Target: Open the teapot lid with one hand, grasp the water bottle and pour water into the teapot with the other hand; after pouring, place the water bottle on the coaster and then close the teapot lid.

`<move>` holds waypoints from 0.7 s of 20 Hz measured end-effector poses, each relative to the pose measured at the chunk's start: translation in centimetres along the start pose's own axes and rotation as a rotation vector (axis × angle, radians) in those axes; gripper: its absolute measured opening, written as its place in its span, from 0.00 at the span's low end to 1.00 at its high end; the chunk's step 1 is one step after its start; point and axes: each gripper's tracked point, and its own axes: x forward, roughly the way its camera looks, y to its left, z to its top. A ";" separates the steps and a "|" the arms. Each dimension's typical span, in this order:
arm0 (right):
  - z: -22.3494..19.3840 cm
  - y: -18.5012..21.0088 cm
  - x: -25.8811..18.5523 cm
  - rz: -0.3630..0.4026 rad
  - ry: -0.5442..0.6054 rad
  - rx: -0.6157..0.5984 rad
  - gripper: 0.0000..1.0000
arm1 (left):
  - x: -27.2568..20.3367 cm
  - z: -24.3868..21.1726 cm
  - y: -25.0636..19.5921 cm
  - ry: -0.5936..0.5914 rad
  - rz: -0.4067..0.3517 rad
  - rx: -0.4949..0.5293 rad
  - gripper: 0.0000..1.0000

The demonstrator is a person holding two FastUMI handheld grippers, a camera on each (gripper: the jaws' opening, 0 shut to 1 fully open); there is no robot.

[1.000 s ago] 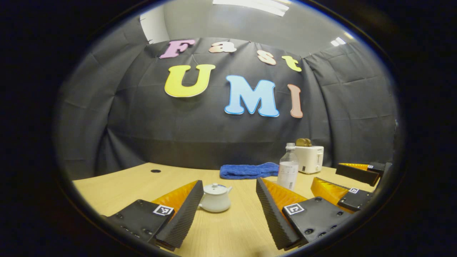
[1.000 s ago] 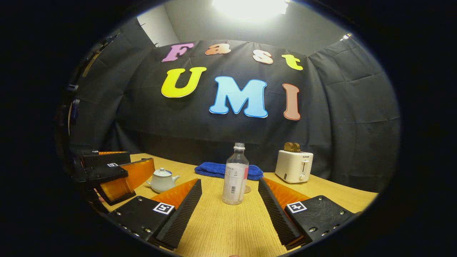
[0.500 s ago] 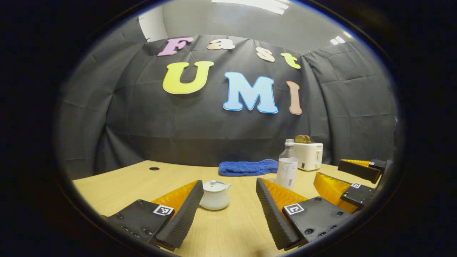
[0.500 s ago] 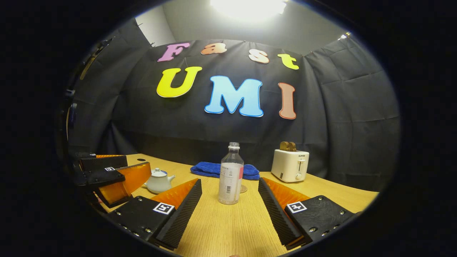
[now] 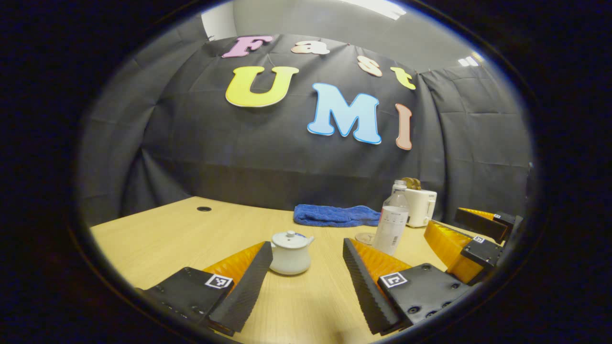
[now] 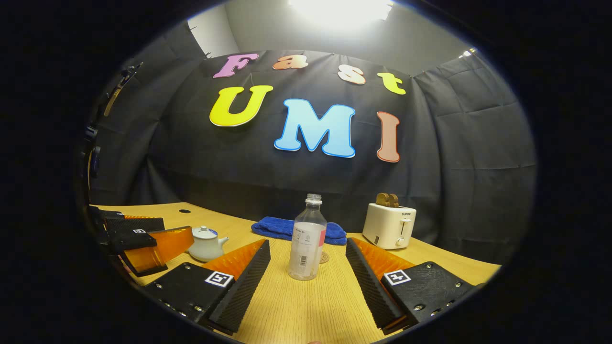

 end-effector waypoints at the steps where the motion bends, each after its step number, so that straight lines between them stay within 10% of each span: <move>1: -0.1 0.1 0.6 0.003 0.011 0.000 0.99 | 0.4 0.3 0.5 -0.002 0.012 0.035 0.96; 14: -0.5 0.4 6.6 0.000 0.121 0.049 0.99 | 6.3 1.2 0.4 0.031 -0.010 0.164 0.96</move>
